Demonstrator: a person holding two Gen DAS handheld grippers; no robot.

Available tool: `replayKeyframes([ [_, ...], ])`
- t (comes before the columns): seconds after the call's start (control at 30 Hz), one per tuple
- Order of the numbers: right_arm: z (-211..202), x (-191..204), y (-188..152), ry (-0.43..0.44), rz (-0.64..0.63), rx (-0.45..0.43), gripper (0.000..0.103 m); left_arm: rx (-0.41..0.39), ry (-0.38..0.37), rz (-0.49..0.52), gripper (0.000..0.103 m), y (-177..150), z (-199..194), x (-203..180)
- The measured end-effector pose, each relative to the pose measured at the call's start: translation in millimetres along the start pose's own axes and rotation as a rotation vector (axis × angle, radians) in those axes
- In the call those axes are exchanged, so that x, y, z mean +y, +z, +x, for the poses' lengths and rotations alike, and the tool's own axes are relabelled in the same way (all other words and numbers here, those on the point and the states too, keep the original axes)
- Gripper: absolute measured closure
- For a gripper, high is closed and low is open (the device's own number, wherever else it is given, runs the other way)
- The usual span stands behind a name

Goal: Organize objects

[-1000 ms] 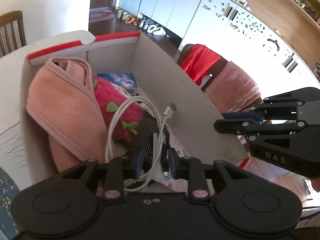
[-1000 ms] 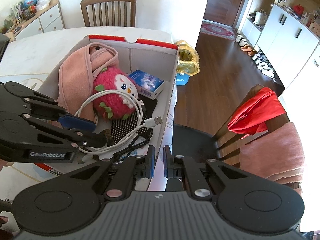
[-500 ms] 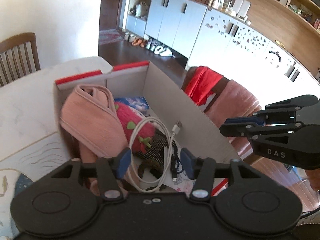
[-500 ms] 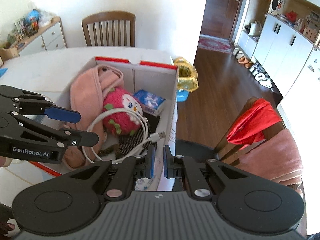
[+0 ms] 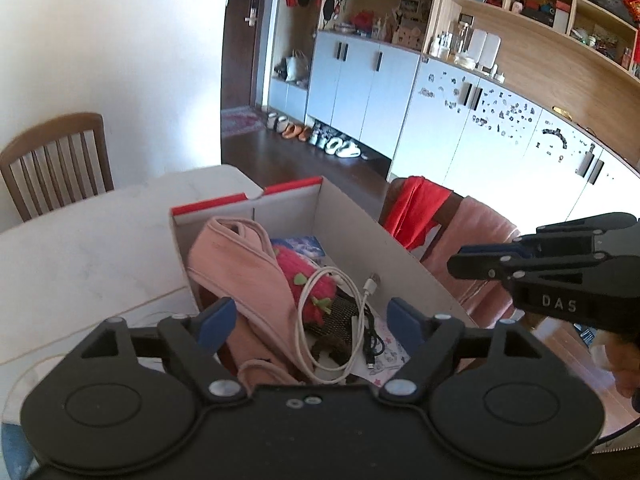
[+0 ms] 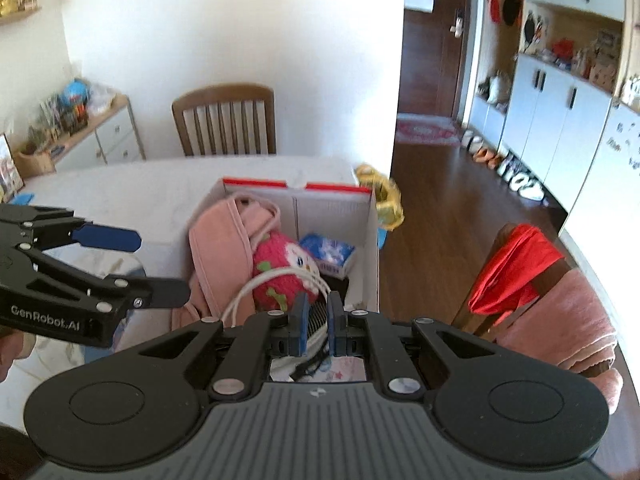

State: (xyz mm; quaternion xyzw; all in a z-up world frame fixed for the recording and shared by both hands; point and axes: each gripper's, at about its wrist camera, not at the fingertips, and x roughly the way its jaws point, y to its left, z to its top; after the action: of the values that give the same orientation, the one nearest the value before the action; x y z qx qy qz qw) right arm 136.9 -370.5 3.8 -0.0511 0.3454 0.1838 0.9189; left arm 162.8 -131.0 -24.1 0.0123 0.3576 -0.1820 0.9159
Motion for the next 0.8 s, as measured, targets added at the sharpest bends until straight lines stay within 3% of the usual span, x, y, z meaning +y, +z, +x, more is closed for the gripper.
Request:
replayKeyframes([
  [0.43,-31.3,24.0,-13.9,-0.011,0.062,-0.077,0.072,-0.069,0.010,0.023,0.010,-17.3,-43.1,6.9],
  [0.57,-39.1,31.2,-19.7,-0.018,0.084,-0.104,0.048,-0.086,0.012,0.028,0.006,-23.9,-53.0,10.5],
  [0.8,-52.1,43.2,-26.5,-0.039,0.098,-0.164,0.023,-0.119,-0.002,0.006,0.002,-32.7,-67.4,20.0],
])
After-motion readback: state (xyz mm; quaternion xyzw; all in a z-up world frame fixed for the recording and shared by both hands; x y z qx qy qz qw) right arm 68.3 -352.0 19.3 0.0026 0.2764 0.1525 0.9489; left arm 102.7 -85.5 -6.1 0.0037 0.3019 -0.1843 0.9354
